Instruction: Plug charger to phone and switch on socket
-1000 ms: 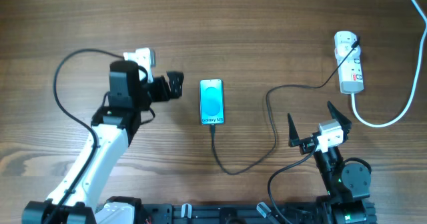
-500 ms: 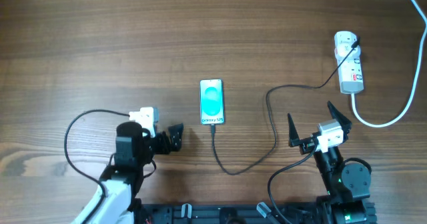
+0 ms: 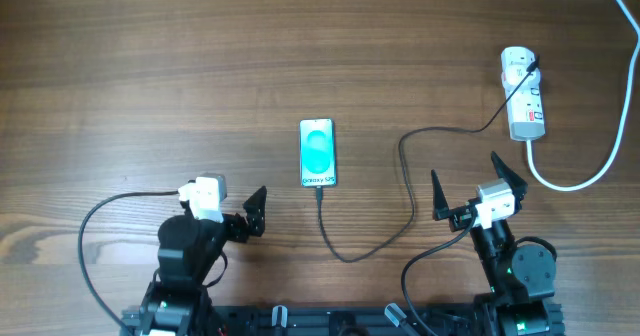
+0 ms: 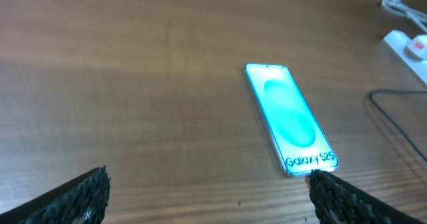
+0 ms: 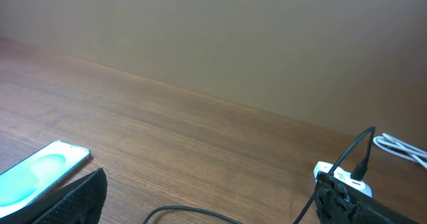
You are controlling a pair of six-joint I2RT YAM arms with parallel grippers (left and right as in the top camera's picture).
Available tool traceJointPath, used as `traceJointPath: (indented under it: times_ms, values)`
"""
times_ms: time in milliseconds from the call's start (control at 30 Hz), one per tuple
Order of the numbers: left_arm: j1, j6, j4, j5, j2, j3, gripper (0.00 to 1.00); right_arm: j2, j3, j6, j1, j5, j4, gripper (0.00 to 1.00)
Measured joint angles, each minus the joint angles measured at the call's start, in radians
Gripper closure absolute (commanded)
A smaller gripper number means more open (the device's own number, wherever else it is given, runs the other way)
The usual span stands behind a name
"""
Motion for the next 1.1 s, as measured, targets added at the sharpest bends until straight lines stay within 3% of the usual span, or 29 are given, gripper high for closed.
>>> traceJointPath:
  times_ms: [300,1100]
  values:
    - [0.119,0.086,-0.001,-0.042,-0.37,0.0,0.0,0.0,0.0,0.0,0.0,0.0,0.0,0.0]
    - [0.12,0.093,-0.002,-0.048,-0.38,0.0,0.0,0.0,0.0,0.0,0.0,0.0,0.0,0.0]
